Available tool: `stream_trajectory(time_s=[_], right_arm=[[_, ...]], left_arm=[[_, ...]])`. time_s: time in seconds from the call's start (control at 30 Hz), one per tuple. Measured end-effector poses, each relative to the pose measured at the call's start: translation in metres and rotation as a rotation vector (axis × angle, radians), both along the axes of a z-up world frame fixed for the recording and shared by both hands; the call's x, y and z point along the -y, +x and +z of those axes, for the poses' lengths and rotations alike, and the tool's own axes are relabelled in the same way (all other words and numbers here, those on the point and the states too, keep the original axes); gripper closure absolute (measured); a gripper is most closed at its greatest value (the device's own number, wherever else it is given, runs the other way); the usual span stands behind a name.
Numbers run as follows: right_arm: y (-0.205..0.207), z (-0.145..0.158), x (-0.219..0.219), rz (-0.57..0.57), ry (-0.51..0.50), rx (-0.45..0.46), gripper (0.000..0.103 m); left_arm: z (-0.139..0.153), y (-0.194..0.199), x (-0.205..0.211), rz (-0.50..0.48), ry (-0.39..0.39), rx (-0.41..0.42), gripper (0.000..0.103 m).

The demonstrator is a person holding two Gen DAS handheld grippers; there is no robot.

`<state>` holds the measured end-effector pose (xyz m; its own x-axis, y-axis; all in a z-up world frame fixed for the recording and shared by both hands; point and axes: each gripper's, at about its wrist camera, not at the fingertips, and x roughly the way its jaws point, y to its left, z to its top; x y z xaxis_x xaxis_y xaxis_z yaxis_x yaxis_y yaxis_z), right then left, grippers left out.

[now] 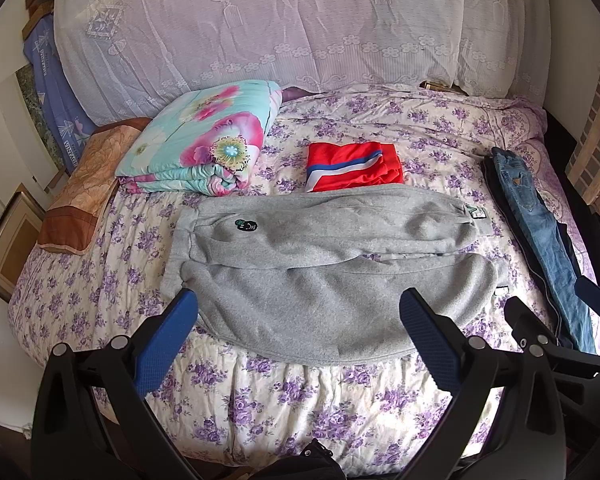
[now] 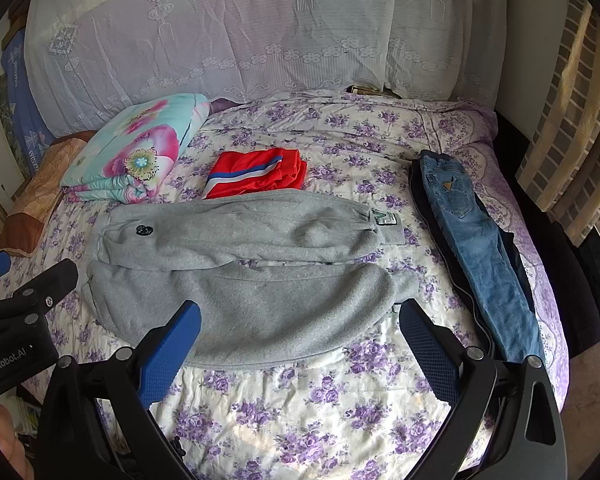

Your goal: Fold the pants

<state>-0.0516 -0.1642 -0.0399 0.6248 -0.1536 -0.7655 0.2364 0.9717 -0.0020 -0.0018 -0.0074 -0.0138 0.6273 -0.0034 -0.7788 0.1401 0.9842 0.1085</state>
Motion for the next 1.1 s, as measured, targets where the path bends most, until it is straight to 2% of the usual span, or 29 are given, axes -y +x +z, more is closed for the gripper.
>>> stream_trajectory(time_s=[0.83,0.87,1.1], right_arm=[[0.002,-0.002,-0.001,0.001,0.000,-0.004,0.004],[0.000,-0.002,-0.002,0.001,0.000,-0.005,0.004],[0.004,-0.010,-0.012,0.009,0.001,-0.021,0.004]], left_arm=[[-0.001,0.001,-0.002,0.001,-0.003,-0.005,0.005],[-0.002,0.000,-0.014,0.002,-0.005,-0.005,0.005],[-0.011,-0.002,-0.022,0.010,-0.006,-0.021,0.005]])
